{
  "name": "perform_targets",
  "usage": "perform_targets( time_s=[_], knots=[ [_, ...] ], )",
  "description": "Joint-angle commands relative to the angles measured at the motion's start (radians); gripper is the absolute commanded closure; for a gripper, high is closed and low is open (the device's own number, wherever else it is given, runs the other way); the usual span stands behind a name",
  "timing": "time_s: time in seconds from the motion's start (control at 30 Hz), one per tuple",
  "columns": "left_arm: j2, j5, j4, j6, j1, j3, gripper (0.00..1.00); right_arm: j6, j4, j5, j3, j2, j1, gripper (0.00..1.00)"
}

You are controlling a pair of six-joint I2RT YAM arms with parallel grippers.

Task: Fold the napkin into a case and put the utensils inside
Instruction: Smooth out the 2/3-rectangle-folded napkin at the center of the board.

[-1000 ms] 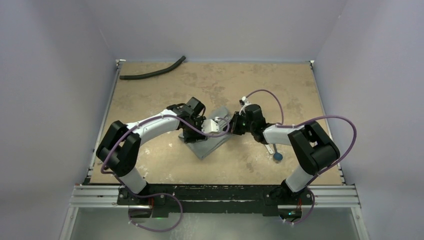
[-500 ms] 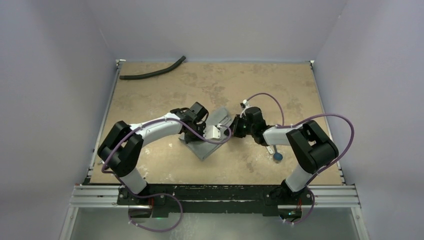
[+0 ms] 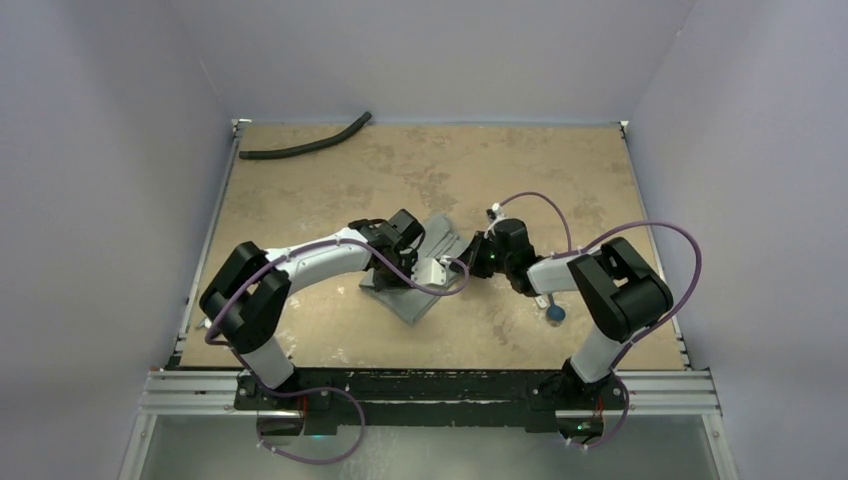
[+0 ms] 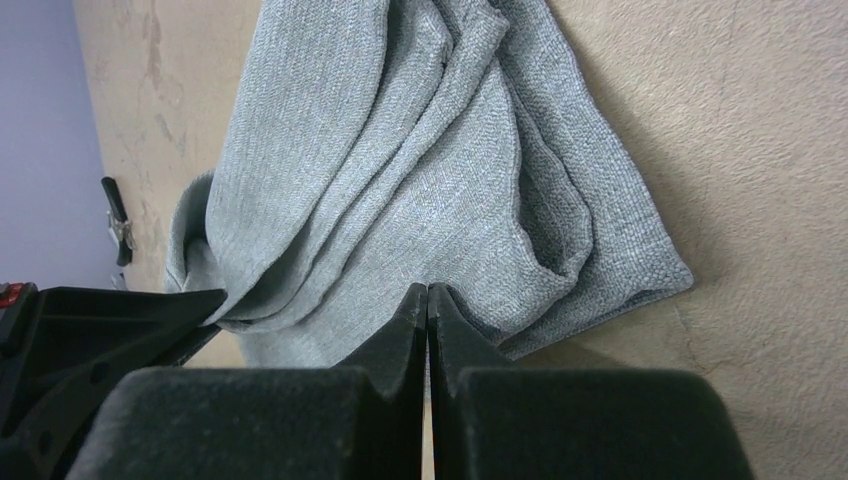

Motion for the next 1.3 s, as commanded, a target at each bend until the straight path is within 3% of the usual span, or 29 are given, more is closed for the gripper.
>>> perform_targets(
  time_s=[0.0,0.43,1.1,1.27],
  knots=[
    [-0.054,-0.006,-0.035,0.029,-0.002,0.016,1.0,0.009,0.001,0.045,-0.035,0.021,-0.005,1.0],
    [-0.118,0.011,-0.062,0.103,-0.056,-0.078,1.0,0.046,0.041,0.099,-0.077,0.032,-0.004,1.0],
    [-0.121,0.062,-0.066,-0.007,-0.069,-0.003,1.0,0.051,0.044,0.167,-0.103,0.006,0.002,1.0],
    [-0.117,0.069,-0.059,0.006,-0.082,-0.046,1.0,0.017,-0.004,0.2,-0.096,-0.11,0.005,1.0]
  ],
)
